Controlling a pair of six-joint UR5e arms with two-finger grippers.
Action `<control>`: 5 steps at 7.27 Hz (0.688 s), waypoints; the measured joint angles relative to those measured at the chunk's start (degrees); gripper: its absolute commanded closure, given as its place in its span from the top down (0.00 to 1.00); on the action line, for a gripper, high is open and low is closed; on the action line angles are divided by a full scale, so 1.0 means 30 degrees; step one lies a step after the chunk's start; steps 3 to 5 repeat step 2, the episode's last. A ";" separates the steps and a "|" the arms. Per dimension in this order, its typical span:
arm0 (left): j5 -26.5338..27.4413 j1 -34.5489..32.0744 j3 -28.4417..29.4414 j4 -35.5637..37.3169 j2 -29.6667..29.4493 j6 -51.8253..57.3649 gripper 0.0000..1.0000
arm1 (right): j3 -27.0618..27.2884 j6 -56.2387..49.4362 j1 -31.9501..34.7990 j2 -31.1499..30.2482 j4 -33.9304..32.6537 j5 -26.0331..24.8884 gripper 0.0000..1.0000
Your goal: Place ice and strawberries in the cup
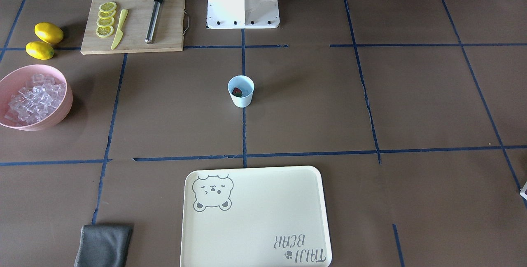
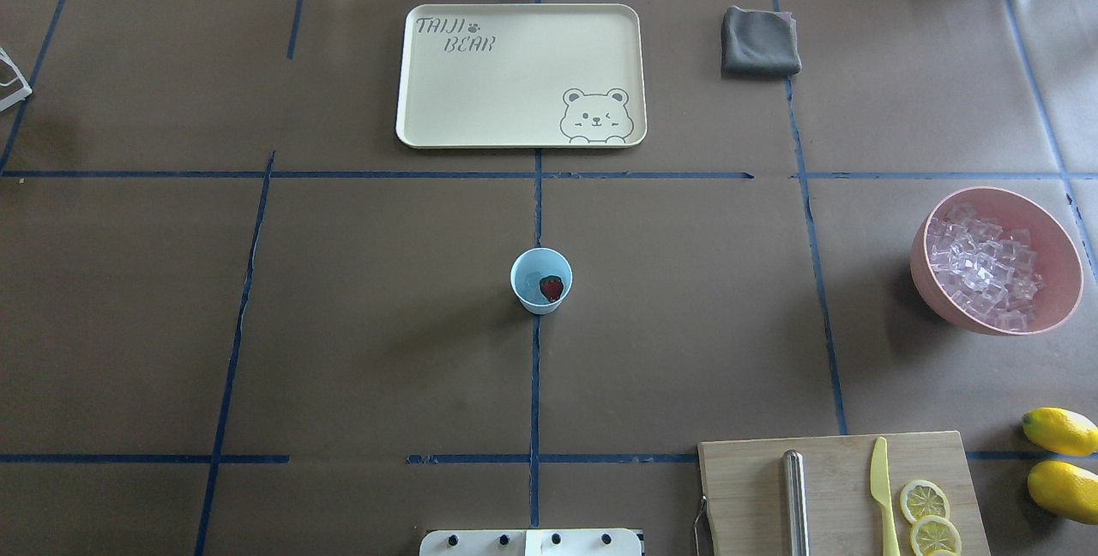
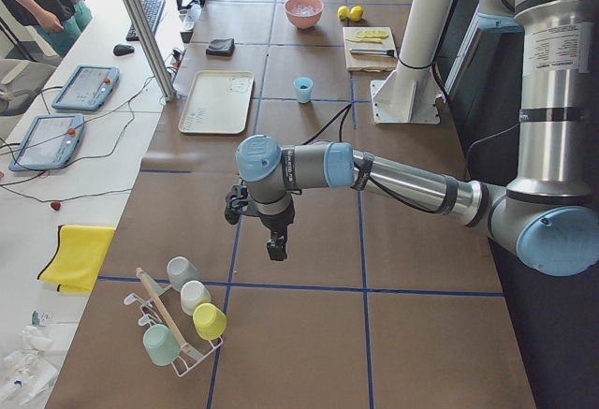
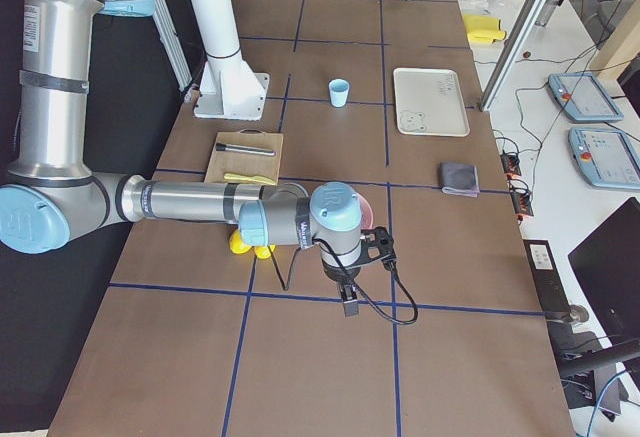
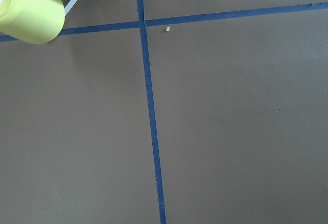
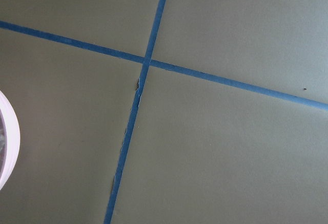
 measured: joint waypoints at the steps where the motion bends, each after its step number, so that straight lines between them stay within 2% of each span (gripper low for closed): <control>1: -0.0011 0.0000 -0.0080 -0.0010 -0.0005 0.0005 1.00 | -0.0084 -0.0004 -0.0003 0.0209 -0.1246 0.0054 1.00; 2: -0.0008 0.0000 -0.0132 -0.0016 -0.0009 0.0024 1.00 | -0.0325 0.0092 -0.0003 0.0315 -0.1910 0.0280 1.00; 5: -0.0008 0.0000 -0.0132 -0.0016 -0.0009 0.0024 1.00 | -0.0325 0.0092 -0.0003 0.0315 -0.1910 0.0280 1.00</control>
